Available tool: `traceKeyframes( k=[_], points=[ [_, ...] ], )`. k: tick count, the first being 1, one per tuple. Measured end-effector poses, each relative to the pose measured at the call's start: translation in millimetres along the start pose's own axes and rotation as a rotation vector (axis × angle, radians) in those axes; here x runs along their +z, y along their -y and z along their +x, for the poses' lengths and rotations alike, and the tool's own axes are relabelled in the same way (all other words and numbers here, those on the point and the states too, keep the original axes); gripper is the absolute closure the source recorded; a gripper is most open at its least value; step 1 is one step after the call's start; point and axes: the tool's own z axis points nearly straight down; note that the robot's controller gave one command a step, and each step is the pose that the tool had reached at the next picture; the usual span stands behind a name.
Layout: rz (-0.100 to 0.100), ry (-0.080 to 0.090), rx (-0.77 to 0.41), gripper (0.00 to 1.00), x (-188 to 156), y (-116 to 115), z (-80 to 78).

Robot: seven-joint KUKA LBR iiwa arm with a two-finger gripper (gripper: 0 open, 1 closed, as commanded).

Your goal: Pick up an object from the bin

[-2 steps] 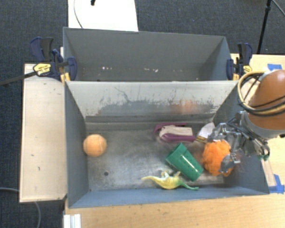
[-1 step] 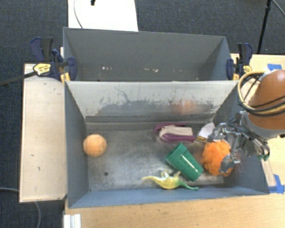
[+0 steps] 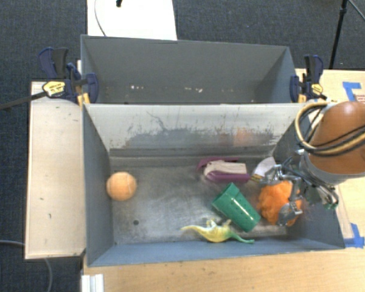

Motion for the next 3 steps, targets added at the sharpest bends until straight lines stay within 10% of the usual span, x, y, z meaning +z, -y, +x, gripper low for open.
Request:
traceKeyframes(
  k=[1, 2, 3],
  points=[
    [-0.004, -0.005, 0.009, 0.00, 28, 24, 4.7],
    [-0.004, 0.003, -0.263, 1.00, 43, 29, 7.3],
    [-0.004, 0.003, -0.260, 1.00, 43, 29, 7.3]
  ],
)
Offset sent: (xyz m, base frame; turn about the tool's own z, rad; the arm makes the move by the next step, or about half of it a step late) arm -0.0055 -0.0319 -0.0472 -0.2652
